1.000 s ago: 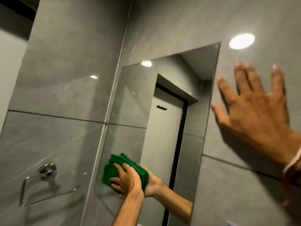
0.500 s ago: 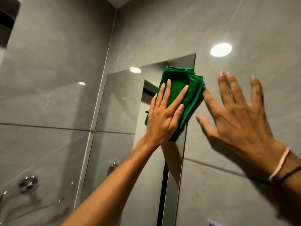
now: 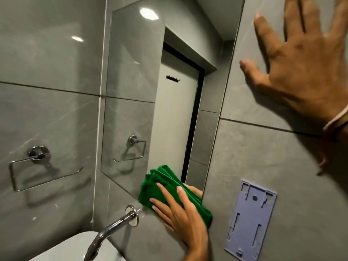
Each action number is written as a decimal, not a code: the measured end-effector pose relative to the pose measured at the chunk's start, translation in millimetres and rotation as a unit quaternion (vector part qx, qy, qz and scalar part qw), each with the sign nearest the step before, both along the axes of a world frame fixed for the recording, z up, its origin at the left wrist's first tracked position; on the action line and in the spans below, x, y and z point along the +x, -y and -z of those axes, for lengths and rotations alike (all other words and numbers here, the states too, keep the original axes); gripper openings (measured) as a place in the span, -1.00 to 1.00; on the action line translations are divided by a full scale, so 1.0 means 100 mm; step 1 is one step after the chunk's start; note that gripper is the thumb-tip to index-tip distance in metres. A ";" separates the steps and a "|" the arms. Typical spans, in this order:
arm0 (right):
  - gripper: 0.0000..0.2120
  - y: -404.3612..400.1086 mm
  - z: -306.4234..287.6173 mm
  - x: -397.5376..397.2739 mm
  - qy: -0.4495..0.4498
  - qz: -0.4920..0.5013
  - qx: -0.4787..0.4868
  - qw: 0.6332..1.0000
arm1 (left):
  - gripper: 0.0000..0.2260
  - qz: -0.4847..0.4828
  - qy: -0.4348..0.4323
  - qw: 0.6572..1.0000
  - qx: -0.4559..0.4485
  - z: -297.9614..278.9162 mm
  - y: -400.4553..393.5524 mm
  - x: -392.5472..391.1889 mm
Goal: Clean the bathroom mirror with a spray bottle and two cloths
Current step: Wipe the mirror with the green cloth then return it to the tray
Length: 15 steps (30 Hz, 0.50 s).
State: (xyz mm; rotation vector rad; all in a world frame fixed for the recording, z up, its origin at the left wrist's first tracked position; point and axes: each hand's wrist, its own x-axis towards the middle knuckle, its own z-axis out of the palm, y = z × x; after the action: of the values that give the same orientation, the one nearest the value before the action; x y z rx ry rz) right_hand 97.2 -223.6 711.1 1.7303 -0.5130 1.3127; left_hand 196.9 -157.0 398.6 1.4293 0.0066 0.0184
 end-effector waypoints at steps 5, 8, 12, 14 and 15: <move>-0.22 -0.20 -0.02 -0.16 -0.046 -0.004 0.056 0.997 | -0.46 0.004 0.069 0.993 -0.099 -1.08 0.03 -0.15; -0.20 -0.35 -0.02 -0.29 -0.022 -0.197 0.174 0.965 | -0.45 -0.003 0.232 0.962 -0.144 -2.17 -0.02 -0.06; -0.26 -0.53 -0.18 -0.32 0.075 -0.519 0.315 0.791 | -0.34 0.050 0.442 0.877 -0.181 -3.41 -0.06 -0.19; -0.33 -0.63 -0.42 -0.43 0.141 -0.609 0.358 0.693 | -0.28 0.101 0.560 0.804 -0.173 -3.77 -0.09 -0.35; -0.37 -0.67 -0.52 -0.54 0.169 -0.635 0.375 0.653 | -0.26 0.126 0.612 0.764 -0.161 -3.88 -0.10 -0.44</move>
State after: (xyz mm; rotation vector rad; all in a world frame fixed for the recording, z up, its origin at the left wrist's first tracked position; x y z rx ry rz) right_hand 43.4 -156.7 763.4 2.7113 0.1438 2.7234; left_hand 153.1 -146.8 786.3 0.8391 -1.2113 0.6987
